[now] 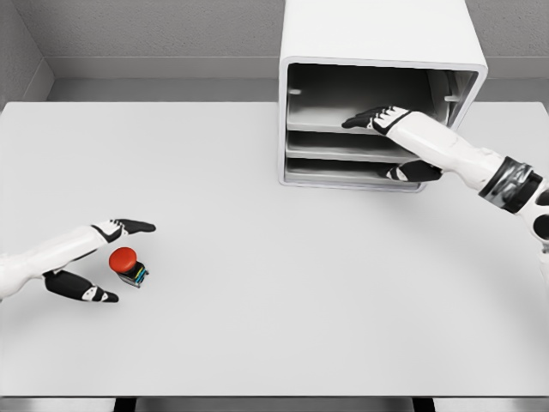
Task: Slide open multi-storey tabletop storage cabinets and put open load switch and slide close multi-storey tabletop storage cabinets
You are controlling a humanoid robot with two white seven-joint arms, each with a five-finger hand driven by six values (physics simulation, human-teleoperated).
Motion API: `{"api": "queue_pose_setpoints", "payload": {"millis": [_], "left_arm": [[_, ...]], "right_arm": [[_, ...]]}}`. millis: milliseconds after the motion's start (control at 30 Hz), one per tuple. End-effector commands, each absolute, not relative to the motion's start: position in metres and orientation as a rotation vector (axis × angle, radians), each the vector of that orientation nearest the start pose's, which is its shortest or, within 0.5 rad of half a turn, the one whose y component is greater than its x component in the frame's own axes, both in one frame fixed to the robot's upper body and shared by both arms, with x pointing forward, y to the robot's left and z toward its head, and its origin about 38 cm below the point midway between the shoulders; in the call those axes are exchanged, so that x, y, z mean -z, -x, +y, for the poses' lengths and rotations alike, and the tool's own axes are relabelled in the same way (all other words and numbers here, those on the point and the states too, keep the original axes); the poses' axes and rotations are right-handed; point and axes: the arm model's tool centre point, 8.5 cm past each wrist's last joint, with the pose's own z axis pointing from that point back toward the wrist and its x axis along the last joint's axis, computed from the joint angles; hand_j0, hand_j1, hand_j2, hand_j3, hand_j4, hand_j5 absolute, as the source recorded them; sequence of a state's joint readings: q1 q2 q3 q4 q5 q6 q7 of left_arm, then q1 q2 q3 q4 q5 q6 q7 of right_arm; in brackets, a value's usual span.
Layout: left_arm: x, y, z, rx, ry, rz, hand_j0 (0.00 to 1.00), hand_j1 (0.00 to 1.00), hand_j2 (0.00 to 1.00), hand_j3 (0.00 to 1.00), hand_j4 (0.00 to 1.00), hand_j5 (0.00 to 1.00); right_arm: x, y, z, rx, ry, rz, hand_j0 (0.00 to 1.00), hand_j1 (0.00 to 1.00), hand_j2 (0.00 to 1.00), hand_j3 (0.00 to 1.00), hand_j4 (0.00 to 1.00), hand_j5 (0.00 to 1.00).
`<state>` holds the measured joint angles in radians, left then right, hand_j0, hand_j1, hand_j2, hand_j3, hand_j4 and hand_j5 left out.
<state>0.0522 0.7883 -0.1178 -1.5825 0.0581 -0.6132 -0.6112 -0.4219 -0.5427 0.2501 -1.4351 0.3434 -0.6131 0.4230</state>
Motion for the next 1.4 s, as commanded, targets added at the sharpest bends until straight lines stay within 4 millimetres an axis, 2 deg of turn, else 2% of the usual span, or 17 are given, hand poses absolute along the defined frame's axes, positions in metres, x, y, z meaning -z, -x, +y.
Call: {"api": "queue_pose_setpoints", "payload": {"millis": [0,367,600,800,900,1167,1367], "left_arm": [[-0.131,-0.315,0.362,1.461,0.052,-1.553,1.00,1.00,1.00,1.00,1.00,1.00],[-0.123,-0.318,0.362,1.458,0.038,-1.539,1.00,1.00,1.00,1.00,1.00,1.00],[-0.126,-0.319,0.364,1.455,0.027,-1.548,0.88,0.88,0.88,0.88,0.88,0.88],[-0.127,-0.319,0.363,1.455,0.029,-1.550,0.86,0.86,0.86,0.86,0.86,0.86],[-0.126,-0.319,0.363,1.456,0.029,-1.548,0.86,0.86,0.86,0.86,0.86,0.86],[-0.128,-0.319,0.362,1.458,0.031,-1.553,0.87,0.87,0.87,0.87,0.87,0.87],[-0.128,-0.319,0.362,1.457,0.032,-1.555,0.87,0.87,0.87,0.87,0.87,0.87]], "right_arm": [[-0.205,-0.433,-0.281,-1.572,0.335,-1.848,0.90,0.90,0.90,0.90,0.90,0.90],[-0.209,-0.436,-0.279,-1.575,0.339,-1.853,0.90,0.90,0.90,0.90,0.90,0.90],[-0.209,-0.442,-0.280,-1.560,0.342,-1.852,0.90,0.90,0.90,0.90,0.90,0.90],[-0.198,-0.451,-0.280,-1.538,0.338,-1.820,0.90,0.90,0.90,0.90,0.90,0.90],[-0.200,-0.454,-0.281,-1.540,0.346,-1.817,0.90,0.90,0.90,0.90,0.90,0.90],[-0.193,-0.448,-0.281,-1.550,0.339,-1.803,0.92,0.92,0.92,0.92,0.92,0.92],[-0.198,-0.439,-0.273,-1.601,0.327,-1.810,0.92,0.92,0.92,0.92,0.92,0.92]]}}
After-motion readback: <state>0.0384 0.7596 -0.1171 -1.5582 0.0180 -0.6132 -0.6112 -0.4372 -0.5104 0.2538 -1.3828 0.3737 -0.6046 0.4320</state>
